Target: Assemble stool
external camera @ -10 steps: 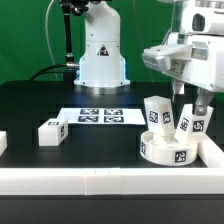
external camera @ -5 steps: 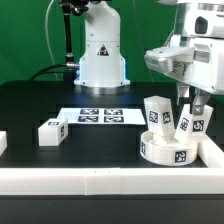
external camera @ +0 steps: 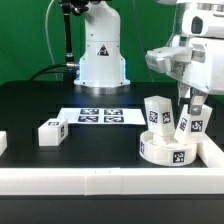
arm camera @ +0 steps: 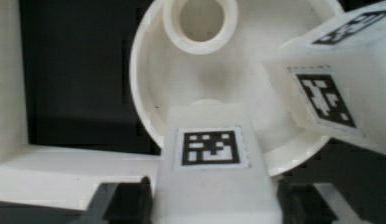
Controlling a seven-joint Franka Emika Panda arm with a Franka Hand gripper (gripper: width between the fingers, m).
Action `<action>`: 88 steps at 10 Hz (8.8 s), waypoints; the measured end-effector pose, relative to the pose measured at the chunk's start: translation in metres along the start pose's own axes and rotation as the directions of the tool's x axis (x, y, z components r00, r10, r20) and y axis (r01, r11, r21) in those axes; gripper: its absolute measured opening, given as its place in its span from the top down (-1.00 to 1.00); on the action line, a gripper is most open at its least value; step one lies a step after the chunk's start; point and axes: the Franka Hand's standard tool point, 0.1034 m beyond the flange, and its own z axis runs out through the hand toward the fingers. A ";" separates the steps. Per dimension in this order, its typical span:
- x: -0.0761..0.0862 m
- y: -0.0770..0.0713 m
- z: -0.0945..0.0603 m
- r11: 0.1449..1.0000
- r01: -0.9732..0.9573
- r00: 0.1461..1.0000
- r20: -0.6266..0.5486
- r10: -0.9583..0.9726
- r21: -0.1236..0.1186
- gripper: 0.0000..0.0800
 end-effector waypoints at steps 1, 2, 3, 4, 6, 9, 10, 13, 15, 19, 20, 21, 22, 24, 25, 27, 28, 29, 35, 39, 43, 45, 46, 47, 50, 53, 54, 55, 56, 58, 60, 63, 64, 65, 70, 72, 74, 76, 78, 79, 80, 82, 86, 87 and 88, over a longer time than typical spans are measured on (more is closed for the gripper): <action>0.000 0.000 0.000 0.995 -0.098 0.995 0.000 0.098 0.000 0.17; 0.000 0.000 0.000 0.985 -0.172 0.985 0.000 0.172 0.000 0.16; -0.001 0.000 0.000 0.958 -0.285 0.958 0.002 0.285 0.002 0.16; -0.002 -0.002 0.000 0.916 -0.400 0.916 0.005 0.400 0.010 0.16; -0.002 -0.004 -0.001 0.815 -0.579 0.815 0.016 0.579 0.034 0.16; -0.001 -0.005 -0.001 0.671 -0.741 0.671 0.026 0.741 0.033 -0.27; -0.001 -0.005 -0.001 0.609 -0.792 0.610 0.029 0.792 0.031 -0.27; -0.001 -0.005 -0.001 0.514 -0.857 0.515 0.032 0.857 0.027 -0.61; -0.011 -0.007 -0.009 0.537 -0.843 0.537 0.045 0.842 0.030 -0.62; -0.062 -0.004 -0.028 0.568 -0.822 0.569 0.060 0.820 0.030 -0.62; -0.060 -0.005 -0.028 0.572 -0.820 0.573 0.060 0.818 0.031 -0.62; -0.061 -0.004 -0.028 0.570 -0.821 0.571 0.060 0.819 0.030 -0.62; -0.062 -0.004 -0.028 0.566 -0.824 0.567 0.061 0.822 0.031 -0.62; -0.083 -0.008 -0.025 0.535 -0.845 0.535 0.073 0.842 0.027 -0.62; -0.097 -0.014 -0.022 0.526 -0.850 0.526 0.065 0.848 0.019 -0.62; -0.135 -0.028 -0.013 0.543 -0.839 0.543 0.078 0.836 0.019 -0.62; -0.148 -0.027 -0.012 0.547 -0.837 0.547 0.075 0.834 0.016 -0.62; -0.152 -0.027 -0.012 0.543 -0.840 0.542 0.073 0.837 0.014 -0.62; -0.171 -0.028 -0.010 0.408 -0.913 0.407 0.063 0.911 -0.001 -0.62; -0.180 -0.037 0.000 0.080 -0.997 0.080 0.073 0.994 -0.002 -0.62; -0.218 -0.045 0.012 -0.123 -0.990 -0.111 0.152 0.982 0.070 -0.62; -0.238 -0.054 0.027 -0.156 -0.984 -0.140 0.178 0.974 0.081 -0.62; -0.237 -0.053 0.027 -0.155 -0.985 -0.139 0.177 0.974 0.081 -0.62; -0.234 -0.054 0.027 -0.153 -0.984 -0.134 0.194 0.972 0.086 -0.62; -0.229 -0.062 0.029 -0.166 -0.979 -0.120 0.325 0.938 0.117 -0.62; -0.229 -0.061 0.045 -0.179 -0.973 -0.080 0.513 0.855 0.146 -0.62; -0.227 -0.064 0.050 -0.180 -0.972 -0.067 0.560 0.826 0.150 -0.62; -0.227 -0.066 0.054 -0.188 -0.969 -0.051 0.619 0.784 0.158 -0.62; -0.225 -0.066 0.053 -0.193 -0.967 -0.030 0.674 0.739 0.168 -0.62; -0.225 -0.069 0.056 -0.201 -0.964 -0.010 0.730 0.684 0.175 -0.62; -0.239 -0.065 0.058 -0.187 -0.971 -0.022 0.723 0.690 0.148 -0.62; -0.241 -0.067 0.059 -0.192 -0.970 -0.024 0.727 0.686 0.149 -0.62; -0.240 -0.071 0.059 -0.195 -0.969 -0.021 0.739 0.674 0.150 -0.62; -0.241 -0.071 0.061 -0.200 -0.971 -0.039 0.741 0.671 0.130 -0.62; -0.246 -0.083 0.068 -0.194 -0.980 -0.052 0.874 0.484 0.049 -0.62; -0.244 -0.080 0.066 -0.194 -0.980 -0.050 0.868 0.494 0.054 -0.62; -0.241 -0.074 0.072 -0.204 -0.977 -0.057 0.841 0.538 0.065 -0.38; -0.239 -0.073 0.077 -0.198 -0.978 -0.058 0.831 0.554 0.063 0.19; -0.235 -0.071 0.076 -0.189 -0.980 -0.053 0.830 0.556 0.064 0.19; -0.235 -0.069 0.072 -0.184 -0.981 -0.051 0.829 0.558 0.063 0.19; -0.231 -0.065 0.064 -0.174 -0.983 -0.044 0.826 0.562 0.066 0.19; -0.212 -0.056 0.032 -0.162 -0.984 -0.029 0.830 0.558 0.075 0.19; -0.198 -0.044 0.002 -0.128 -0.985 0.015 0.793 0.609 0.117 0.19; -0.199 -0.046 0.005 -0.131 -0.985 0.013 0.796 0.605 0.116 0.19; -0.199 -0.045 0.005 -0.130 -0.985 0.013 0.795 0.607 0.116 0.19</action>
Offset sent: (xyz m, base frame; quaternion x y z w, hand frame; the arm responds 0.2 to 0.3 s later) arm -0.0114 -0.0011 0.0037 0.0444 0.0042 0.3005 0.9527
